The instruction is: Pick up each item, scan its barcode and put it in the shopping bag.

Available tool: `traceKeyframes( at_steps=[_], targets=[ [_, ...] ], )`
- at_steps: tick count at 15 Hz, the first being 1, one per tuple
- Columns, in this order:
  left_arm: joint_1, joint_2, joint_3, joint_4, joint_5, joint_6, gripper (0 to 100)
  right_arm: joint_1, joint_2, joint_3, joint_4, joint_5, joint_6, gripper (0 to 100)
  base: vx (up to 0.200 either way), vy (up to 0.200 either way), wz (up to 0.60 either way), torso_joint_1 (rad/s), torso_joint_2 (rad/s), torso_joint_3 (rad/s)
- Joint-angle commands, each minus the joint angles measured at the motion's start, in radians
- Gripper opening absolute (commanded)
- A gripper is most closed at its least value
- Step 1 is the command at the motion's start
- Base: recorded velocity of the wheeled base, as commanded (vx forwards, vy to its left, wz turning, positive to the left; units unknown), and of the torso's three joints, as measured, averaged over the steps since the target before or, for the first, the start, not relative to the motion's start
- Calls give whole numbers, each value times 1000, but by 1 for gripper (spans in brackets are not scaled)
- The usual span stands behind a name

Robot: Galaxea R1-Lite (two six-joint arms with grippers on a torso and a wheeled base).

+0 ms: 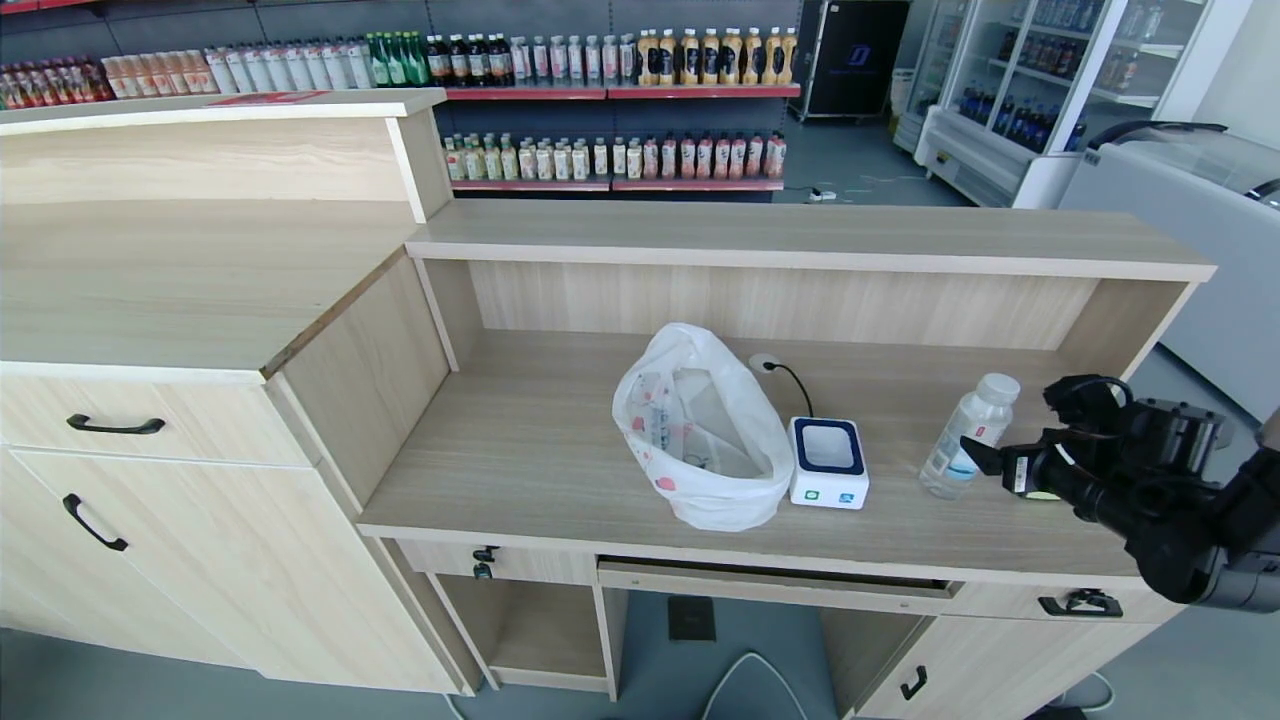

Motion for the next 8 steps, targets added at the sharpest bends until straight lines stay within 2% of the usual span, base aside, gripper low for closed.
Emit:
traceKeyframes(
  at_steps=[1, 8],
  targets=[
    [0, 2, 0, 0, 0, 0, 100, 11, 33, -20, 0, 1, -1, 100, 0, 0, 0, 0, 0, 0],
    [0, 2, 0, 0, 0, 0, 100, 54, 108, -120, 0, -1, 12, 100, 0, 0, 0, 0, 0, 0]
  ],
)
